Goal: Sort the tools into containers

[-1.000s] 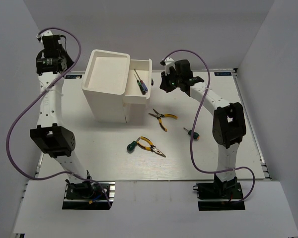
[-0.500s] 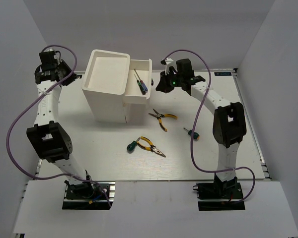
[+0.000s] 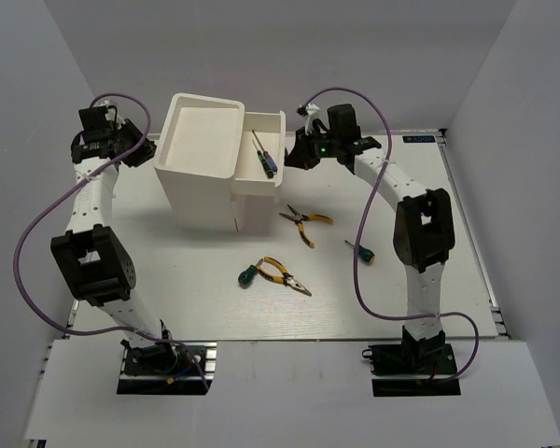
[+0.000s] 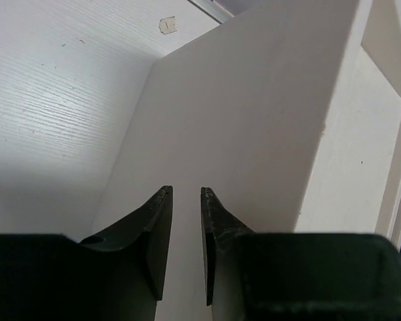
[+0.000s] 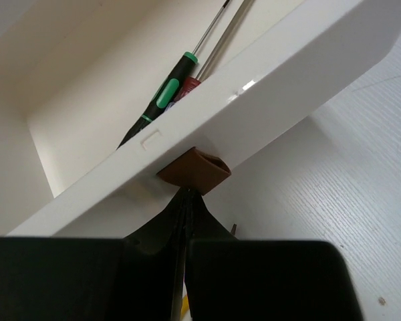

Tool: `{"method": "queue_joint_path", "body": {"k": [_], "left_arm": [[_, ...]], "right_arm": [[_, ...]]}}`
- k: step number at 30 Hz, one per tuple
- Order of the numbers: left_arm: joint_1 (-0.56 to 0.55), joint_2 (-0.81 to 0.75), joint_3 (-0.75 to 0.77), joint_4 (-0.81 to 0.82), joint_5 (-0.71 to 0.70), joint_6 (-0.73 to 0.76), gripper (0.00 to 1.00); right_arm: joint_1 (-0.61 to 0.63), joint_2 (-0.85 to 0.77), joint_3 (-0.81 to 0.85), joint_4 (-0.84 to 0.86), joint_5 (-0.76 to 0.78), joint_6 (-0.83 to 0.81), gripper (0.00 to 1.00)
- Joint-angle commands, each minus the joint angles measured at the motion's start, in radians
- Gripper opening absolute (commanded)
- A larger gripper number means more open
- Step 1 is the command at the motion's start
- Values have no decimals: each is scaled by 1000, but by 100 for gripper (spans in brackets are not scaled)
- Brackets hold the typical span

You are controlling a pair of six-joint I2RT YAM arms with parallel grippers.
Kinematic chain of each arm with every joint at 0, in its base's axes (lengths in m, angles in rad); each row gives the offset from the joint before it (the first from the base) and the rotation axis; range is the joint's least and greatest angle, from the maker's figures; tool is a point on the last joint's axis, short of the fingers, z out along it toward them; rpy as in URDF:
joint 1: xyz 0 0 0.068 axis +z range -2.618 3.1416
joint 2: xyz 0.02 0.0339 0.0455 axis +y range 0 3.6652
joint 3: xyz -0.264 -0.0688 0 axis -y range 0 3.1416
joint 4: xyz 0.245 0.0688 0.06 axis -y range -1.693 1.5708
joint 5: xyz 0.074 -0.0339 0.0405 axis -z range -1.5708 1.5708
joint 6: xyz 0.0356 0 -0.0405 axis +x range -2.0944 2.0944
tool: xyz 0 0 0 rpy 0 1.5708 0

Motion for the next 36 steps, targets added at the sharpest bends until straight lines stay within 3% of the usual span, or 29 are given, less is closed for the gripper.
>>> {"method": "queue_joint_path", "body": {"k": [1,17,29,36], "left_arm": [[3,-56,-14,31,59,-4,34],[-25,-70,-109,68,192,24,32],[-25,-99,-137,58,201,33,32],[-25,-99,-114,19,114,33,38]], "right_arm": [[11,23,64,28,-63,18,0],[45,72,137,76,-143,57,0],[70,103,173,152,-160,81,0],[85,84,147,136,4,-2,0]]}}
